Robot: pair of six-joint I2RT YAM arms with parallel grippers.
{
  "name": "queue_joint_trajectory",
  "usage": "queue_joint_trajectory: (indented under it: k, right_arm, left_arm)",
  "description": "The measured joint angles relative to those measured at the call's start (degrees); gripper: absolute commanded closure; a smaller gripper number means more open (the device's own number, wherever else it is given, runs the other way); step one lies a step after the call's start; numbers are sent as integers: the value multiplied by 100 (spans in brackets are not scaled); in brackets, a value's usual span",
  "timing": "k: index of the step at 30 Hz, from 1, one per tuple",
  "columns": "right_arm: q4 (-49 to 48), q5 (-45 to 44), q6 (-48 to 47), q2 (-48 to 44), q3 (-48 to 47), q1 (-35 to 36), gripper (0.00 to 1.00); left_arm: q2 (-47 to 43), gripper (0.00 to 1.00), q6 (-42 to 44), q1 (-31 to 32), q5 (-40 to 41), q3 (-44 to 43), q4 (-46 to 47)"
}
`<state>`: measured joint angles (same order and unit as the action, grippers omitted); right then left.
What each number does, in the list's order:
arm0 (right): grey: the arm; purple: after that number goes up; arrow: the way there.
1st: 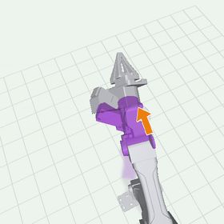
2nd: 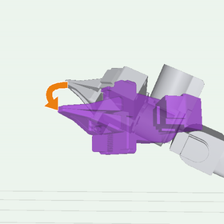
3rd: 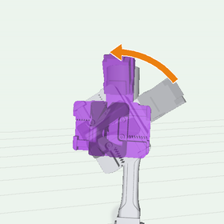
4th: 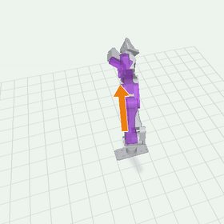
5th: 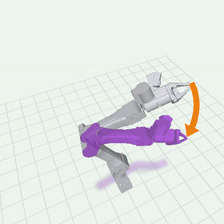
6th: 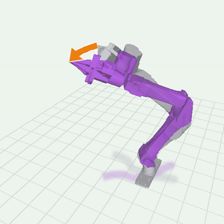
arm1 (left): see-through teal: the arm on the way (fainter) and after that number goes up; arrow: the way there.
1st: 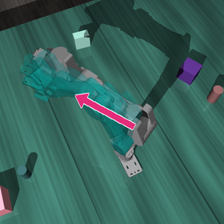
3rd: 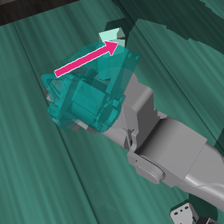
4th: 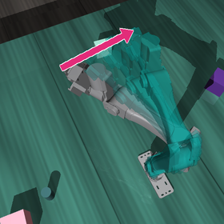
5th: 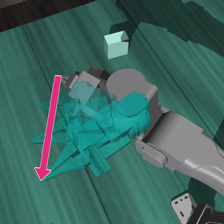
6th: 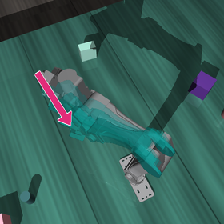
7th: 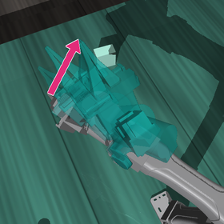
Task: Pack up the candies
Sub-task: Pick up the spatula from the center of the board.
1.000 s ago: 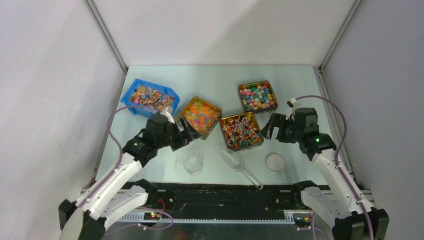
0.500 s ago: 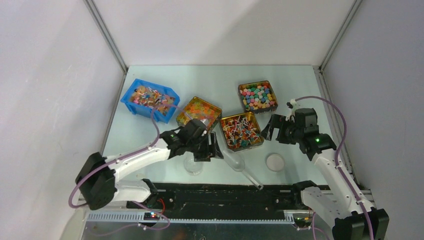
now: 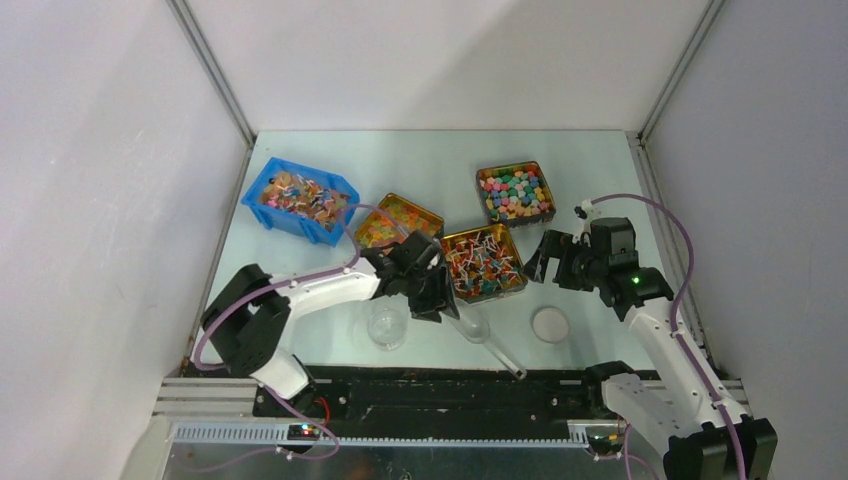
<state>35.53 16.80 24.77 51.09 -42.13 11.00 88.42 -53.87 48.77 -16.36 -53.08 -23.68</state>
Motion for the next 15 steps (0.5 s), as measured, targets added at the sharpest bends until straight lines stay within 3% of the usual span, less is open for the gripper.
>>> queue_joint_trajectory:
  k: [7,15]
  right_arm:
    - [0,2,2,0,0,-28,0]
    - [46,15,-44,0,-2,-74,0]
  left_arm:
    - [417,56,-15,79,-105,-131,-107]
    - [876,71,-15,122,-195,-319,-79]
